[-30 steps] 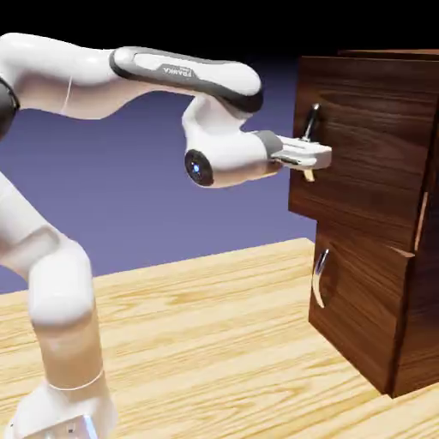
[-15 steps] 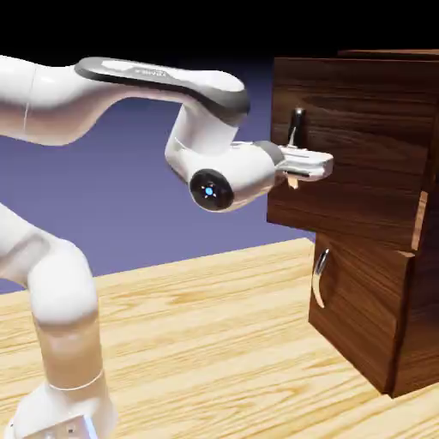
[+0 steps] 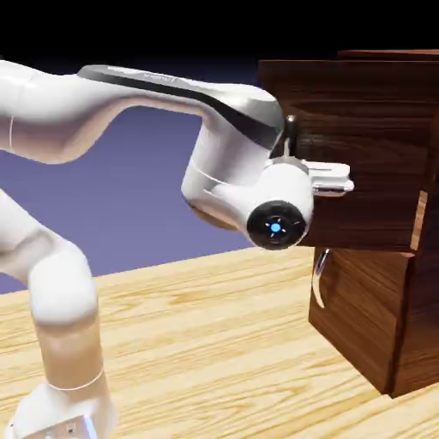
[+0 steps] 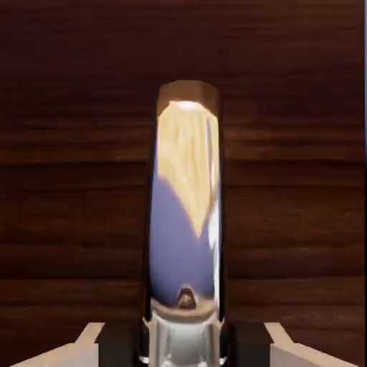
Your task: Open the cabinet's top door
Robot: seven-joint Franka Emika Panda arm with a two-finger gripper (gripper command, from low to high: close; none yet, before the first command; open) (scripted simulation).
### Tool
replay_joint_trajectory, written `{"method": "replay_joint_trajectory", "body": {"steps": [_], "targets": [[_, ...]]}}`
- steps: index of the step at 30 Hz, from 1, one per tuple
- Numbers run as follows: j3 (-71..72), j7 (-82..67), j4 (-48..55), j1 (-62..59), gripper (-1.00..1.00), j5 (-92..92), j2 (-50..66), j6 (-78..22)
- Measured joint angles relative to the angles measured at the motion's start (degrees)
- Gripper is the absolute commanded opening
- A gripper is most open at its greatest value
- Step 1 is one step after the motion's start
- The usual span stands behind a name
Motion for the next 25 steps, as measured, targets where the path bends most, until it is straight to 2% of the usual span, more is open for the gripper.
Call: {"method": "replay_joint_trajectory", "body": {"steps": [15, 25], "targets": [[-22.68, -6.59, 22.09, 9.29, -1.0, -1.88, 25.75, -37.24], [-22.21, -12.75, 36.21, -1.63, -1.0, 4.67, 46.5, -60.11]]}}
